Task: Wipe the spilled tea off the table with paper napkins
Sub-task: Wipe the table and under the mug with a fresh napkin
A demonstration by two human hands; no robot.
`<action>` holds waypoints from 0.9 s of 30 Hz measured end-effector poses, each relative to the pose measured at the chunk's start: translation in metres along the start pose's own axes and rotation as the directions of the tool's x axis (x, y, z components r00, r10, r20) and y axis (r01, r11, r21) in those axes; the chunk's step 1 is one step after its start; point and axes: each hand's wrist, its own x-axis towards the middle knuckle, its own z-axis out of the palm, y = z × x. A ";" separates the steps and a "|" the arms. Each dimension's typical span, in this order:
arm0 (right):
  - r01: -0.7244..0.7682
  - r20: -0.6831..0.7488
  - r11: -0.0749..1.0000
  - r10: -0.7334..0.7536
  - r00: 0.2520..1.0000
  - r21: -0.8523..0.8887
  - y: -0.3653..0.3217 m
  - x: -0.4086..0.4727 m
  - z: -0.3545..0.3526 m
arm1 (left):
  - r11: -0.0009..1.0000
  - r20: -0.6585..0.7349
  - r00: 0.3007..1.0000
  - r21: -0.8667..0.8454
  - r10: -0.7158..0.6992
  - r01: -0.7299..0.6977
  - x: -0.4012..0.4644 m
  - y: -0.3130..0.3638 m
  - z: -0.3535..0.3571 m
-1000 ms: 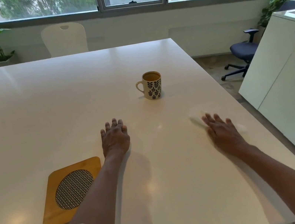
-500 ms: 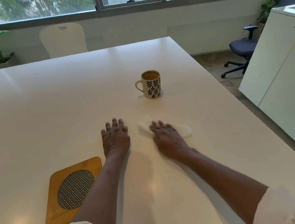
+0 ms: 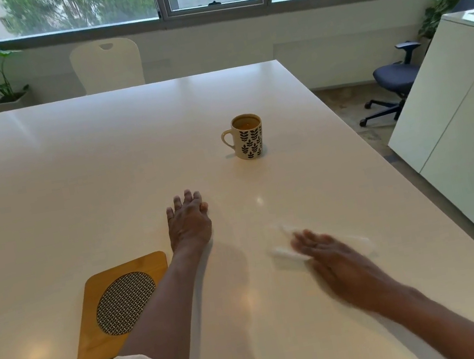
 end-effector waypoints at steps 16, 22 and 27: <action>0.082 0.004 0.995 -0.082 0.997 0.054 -0.060 0.084 0.032 | 0.999 0.002 1.000 0.040 -0.003 0.003 0.002 0.000 0.004; 0.175 0.047 0.982 -0.172 0.984 -0.072 -0.070 0.038 0.035 | 1.000 -0.021 1.000 0.027 -0.001 0.002 0.002 0.001 0.005; 0.178 0.088 0.977 -0.168 0.982 -0.115 -0.057 0.052 0.022 | 1.000 -0.033 0.999 0.010 -0.001 0.001 0.001 0.001 0.004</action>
